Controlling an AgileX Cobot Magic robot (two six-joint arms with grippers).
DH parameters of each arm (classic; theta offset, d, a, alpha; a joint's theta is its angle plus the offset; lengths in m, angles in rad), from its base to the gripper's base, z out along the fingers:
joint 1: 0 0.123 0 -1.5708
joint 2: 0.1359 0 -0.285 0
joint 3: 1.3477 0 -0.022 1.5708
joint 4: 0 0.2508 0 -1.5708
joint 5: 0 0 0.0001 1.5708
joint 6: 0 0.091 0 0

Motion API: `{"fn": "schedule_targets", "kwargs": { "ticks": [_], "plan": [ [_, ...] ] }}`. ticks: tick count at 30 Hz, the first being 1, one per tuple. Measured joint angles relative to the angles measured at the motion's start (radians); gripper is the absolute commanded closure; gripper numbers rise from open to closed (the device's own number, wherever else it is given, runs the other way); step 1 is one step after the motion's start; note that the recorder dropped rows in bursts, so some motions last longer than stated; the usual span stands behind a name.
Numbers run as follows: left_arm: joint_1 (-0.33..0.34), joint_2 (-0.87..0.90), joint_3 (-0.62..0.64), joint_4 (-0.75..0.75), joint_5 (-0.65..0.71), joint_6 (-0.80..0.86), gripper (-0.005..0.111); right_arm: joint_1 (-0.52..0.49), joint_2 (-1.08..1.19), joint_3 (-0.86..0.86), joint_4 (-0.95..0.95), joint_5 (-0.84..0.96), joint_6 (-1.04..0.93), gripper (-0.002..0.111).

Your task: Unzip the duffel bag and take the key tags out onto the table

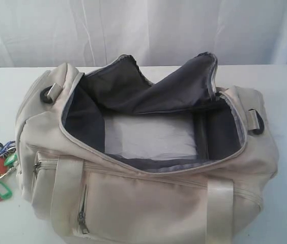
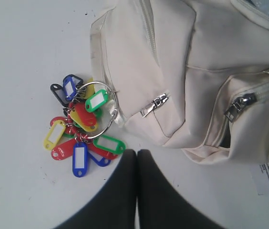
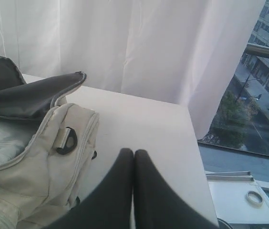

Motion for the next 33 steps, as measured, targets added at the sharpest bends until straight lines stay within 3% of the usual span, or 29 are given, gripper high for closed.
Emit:
{"fn": "schedule_targets", "kwargs": {
  "ticks": [10,14,19,26,29,33],
  "plan": [
    [0.0,0.0,0.0,0.0,0.0,0.0,0.107,0.0,0.0,0.0,0.0,0.004,0.015,0.108],
    [0.0,0.0,0.0,0.0,0.0,0.0,0.107,0.0,-0.002,0.05,0.04,-0.111,0.279,0.108],
    [0.0,0.0,0.0,-0.001,0.0,0.0,0.107,0.0,0.0,0.257,0.113,-0.43,0.303,0.108],
    [0.0,0.0,0.0,-0.001,0.0,0.0,0.107,0.0,0.002,0.647,0.221,-0.845,0.138,0.108],
    [0.0,0.0,0.0,-0.001,0.0,0.0,0.107,0.0,0.0,0.758,0.235,-0.888,0.094,0.108],
    [0.0,0.0,0.0,-0.001,0.0,0.0,0.107,0.0,-0.019,0.778,0.237,-0.734,0.079,0.108]
  ]
}}
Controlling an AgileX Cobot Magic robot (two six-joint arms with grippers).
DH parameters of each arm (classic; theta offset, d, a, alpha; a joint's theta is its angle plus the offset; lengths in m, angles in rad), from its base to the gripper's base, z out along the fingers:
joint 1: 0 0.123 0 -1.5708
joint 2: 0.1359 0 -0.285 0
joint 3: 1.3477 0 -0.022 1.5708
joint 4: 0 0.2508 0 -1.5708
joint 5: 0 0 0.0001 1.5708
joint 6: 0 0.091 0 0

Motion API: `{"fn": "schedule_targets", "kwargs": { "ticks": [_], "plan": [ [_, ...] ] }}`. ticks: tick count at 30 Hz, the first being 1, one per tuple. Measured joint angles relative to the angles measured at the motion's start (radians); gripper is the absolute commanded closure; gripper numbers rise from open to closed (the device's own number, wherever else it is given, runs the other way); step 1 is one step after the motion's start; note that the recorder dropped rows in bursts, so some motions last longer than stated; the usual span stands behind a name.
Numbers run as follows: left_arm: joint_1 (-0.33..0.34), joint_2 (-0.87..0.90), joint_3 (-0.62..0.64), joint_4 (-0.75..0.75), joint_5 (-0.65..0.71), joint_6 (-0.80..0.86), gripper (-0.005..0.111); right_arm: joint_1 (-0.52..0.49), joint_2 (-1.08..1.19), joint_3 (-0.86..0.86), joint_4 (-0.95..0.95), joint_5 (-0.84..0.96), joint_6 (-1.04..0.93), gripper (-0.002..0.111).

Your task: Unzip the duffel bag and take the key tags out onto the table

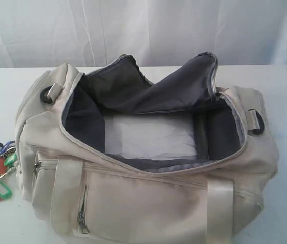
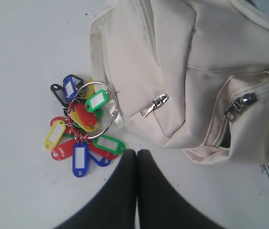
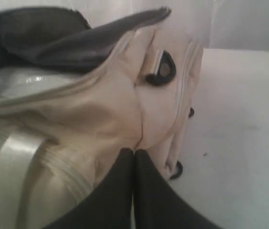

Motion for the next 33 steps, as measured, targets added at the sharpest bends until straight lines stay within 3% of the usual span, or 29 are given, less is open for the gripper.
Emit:
{"fn": "schedule_targets", "kwargs": {
  "ticks": [9,24,33],
  "plan": [
    [0.0,0.0,0.0,0.0,-0.002,0.0,0.107,-0.015,-0.069,0.002,-0.005,0.066,-0.125,0.108],
    [0.0,0.0,0.0,0.0,-0.002,0.0,0.107,-0.219,-0.069,0.002,-0.019,0.074,-0.131,0.108],
    [0.0,0.0,0.0,0.0,-0.002,0.0,0.107,-0.231,-0.069,0.002,-0.022,0.074,-0.143,0.108]
  ]
}}
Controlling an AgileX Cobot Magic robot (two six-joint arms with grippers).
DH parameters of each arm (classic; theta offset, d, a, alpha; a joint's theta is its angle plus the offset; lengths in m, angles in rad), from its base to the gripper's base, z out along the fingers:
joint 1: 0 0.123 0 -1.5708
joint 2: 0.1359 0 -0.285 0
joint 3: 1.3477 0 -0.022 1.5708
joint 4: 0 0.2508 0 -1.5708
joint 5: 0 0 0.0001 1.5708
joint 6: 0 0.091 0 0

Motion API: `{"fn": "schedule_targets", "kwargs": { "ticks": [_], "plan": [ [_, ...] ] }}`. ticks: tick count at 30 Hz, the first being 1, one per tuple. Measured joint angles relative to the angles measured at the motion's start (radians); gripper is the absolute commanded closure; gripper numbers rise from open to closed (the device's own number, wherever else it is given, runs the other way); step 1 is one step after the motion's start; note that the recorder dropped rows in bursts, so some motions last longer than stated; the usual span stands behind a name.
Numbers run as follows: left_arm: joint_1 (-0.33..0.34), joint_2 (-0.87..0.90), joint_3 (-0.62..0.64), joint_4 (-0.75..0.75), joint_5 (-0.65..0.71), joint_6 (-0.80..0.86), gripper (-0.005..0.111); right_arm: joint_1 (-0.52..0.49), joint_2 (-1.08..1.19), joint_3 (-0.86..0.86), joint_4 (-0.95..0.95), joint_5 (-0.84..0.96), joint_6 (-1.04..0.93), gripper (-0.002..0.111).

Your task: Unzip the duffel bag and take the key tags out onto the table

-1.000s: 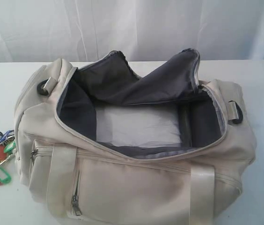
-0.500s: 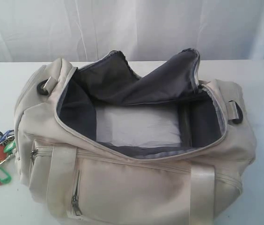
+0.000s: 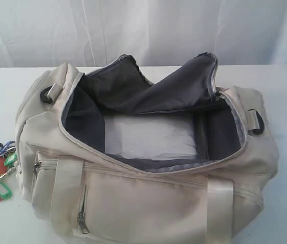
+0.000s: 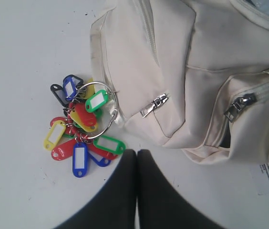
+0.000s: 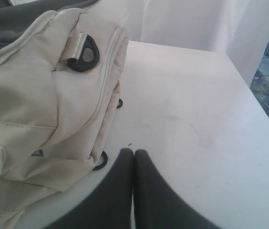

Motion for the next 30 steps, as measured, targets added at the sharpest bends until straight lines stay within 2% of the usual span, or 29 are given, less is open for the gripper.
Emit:
{"fn": "schedule_targets", "kwargs": {
  "ticks": [4,11,30],
  "plan": [
    [0.0,0.0,0.0,0.0,0.0,0.0,0.107,-0.012,0.0,0.0,0.006,0.0,-0.023,0.108],
    [0.0,0.0,0.0,0.0,0.0,0.0,0.107,-0.065,0.0,0.0,0.126,0.0,-0.156,0.108],
    [0.0,0.0,0.0,0.0,0.0,0.0,0.107,-0.063,0.0,0.0,0.131,-0.004,-0.076,0.108]
  ]
}}
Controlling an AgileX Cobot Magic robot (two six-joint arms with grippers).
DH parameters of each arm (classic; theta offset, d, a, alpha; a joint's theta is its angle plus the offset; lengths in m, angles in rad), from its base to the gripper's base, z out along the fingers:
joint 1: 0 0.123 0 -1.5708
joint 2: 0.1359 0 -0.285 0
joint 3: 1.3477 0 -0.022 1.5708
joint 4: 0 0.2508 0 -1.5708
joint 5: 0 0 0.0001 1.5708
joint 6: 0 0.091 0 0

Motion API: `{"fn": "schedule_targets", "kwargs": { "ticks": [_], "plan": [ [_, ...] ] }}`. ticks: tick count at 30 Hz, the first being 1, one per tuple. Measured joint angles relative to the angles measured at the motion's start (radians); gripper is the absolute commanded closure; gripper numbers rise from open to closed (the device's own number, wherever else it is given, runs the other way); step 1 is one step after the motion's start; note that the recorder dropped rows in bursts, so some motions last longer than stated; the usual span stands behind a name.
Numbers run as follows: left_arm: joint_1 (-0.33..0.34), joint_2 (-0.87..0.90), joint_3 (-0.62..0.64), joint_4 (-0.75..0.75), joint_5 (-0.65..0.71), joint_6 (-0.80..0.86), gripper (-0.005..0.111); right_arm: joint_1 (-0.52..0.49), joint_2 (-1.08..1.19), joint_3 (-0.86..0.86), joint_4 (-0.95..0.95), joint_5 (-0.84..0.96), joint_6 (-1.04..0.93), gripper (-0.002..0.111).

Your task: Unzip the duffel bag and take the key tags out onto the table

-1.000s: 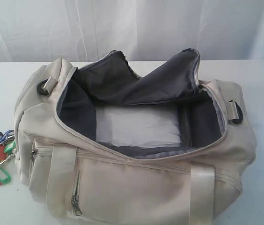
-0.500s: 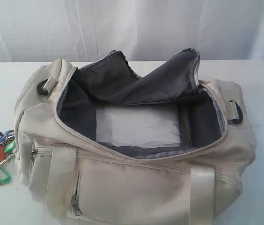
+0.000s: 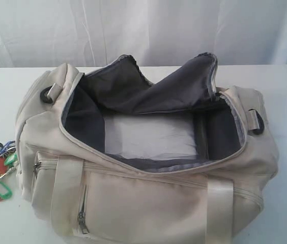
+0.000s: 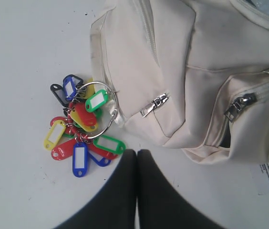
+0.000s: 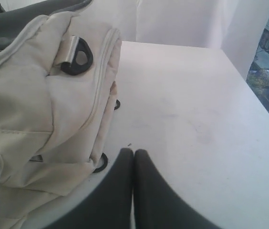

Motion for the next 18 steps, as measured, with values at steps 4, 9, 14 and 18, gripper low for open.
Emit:
{"fn": "schedule_targets", "kwargs": {
  "ticks": [4,9,14,18],
  "plan": [
    [0.0,0.0,0.0,0.0,0.0,0.0,0.107,0.008,0.0,0.0,0.0,-0.002,0.002,0.108],
    [0.0,0.0,0.0,0.0,0.0,0.0,0.107,0.011,0.0,0.0,0.0,-0.002,0.002,0.108],
    [0.0,0.0,0.0,0.0,0.0,0.0,0.107,0.011,0.0,0.0,0.0,-0.002,0.002,0.108],
    [0.0,0.0,0.0,0.0,0.0,0.0,0.107,0.011,0.0,0.0,0.0,-0.002,0.002,0.108]
  ]
}}
